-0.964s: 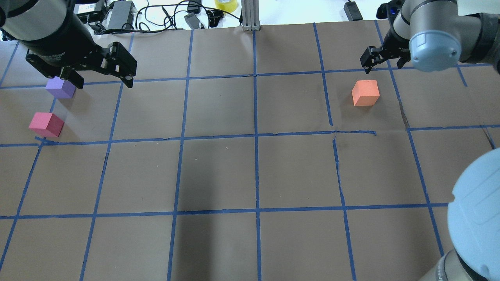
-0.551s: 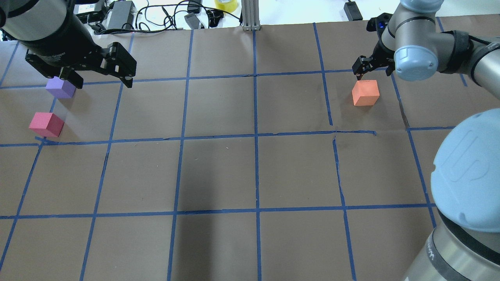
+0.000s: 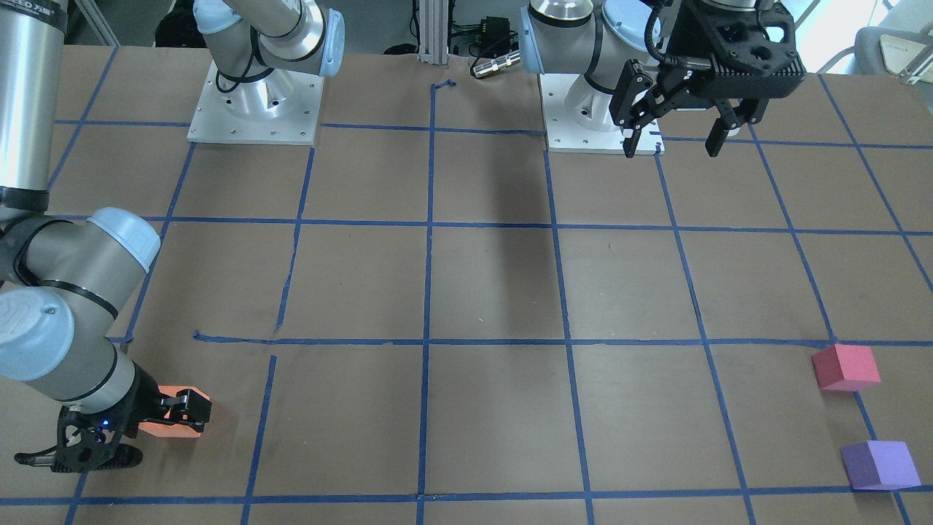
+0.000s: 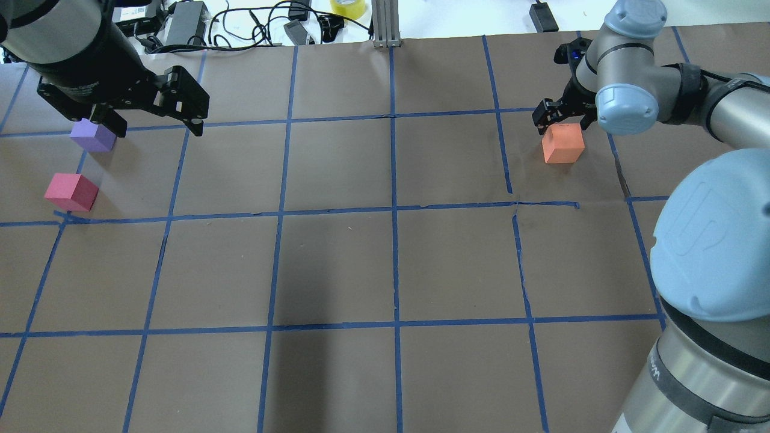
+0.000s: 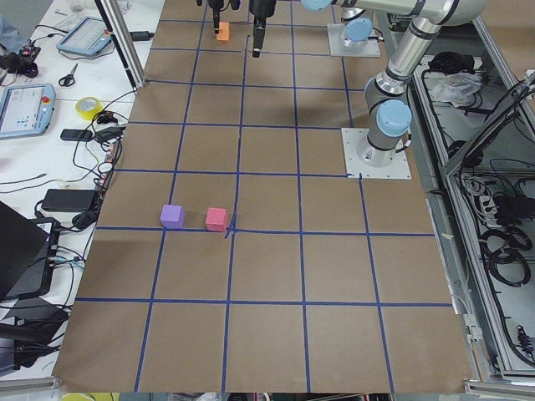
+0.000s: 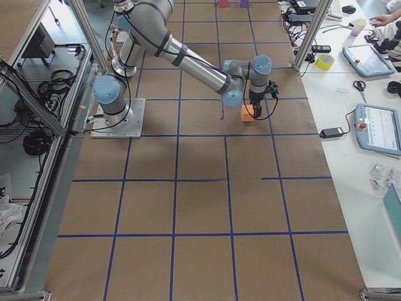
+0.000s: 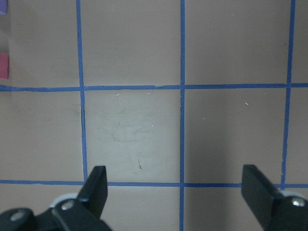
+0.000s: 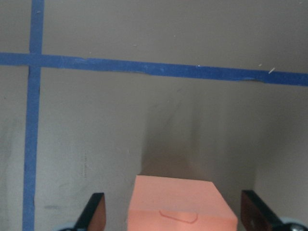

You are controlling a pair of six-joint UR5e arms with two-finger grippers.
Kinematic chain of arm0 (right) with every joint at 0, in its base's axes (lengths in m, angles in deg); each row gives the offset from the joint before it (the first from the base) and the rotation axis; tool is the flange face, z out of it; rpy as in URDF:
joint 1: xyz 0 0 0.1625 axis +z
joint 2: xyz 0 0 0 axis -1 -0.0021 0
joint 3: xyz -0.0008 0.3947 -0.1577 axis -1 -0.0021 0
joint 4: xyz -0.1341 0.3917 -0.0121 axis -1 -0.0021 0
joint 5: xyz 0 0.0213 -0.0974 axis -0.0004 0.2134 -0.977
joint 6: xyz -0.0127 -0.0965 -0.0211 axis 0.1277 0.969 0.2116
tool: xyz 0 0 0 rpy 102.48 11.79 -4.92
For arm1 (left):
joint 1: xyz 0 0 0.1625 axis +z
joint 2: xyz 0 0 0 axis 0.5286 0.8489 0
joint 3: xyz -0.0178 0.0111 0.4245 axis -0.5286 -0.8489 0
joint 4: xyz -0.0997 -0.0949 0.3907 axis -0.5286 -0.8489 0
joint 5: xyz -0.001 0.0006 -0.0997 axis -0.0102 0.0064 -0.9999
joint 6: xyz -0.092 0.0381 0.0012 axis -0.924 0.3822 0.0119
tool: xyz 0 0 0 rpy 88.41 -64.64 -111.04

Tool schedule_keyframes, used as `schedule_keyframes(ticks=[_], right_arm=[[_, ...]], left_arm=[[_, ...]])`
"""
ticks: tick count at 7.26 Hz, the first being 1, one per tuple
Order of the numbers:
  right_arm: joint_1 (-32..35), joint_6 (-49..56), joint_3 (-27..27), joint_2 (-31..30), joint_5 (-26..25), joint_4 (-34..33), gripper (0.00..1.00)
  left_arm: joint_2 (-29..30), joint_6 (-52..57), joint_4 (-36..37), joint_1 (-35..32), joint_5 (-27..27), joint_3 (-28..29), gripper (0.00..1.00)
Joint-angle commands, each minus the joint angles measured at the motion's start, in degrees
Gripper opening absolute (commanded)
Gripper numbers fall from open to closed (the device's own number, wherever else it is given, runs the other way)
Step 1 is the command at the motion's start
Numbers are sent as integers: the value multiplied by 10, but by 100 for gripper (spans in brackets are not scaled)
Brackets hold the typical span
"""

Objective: Arrange blocks in a line
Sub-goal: 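Lower the right gripper over the orange cube and close on it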

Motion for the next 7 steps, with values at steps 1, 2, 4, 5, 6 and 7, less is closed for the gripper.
schedule_keyframes(ticks=[1, 2, 4, 5, 6, 7], right_arm=[[-1, -1, 6, 1, -3, 8, 87], [-1, -5, 6, 0, -4, 17, 44], [-2, -5, 0, -4, -5, 27, 0], [0, -5, -7, -11, -5, 27, 0], [4, -11, -18, -15, -3, 28, 0], [23, -61, -39, -16, 5, 44, 0]], left_arm=[[-1, 0, 0, 1, 0, 0, 100], [-1, 0, 0, 1, 0, 0, 100], [-2, 0, 0, 1, -1, 0, 100], [-2, 0, 0, 1, -1, 0, 100], [-2, 0, 0, 1, -2, 0, 100], [-2, 0, 0, 2, -2, 0, 100]])
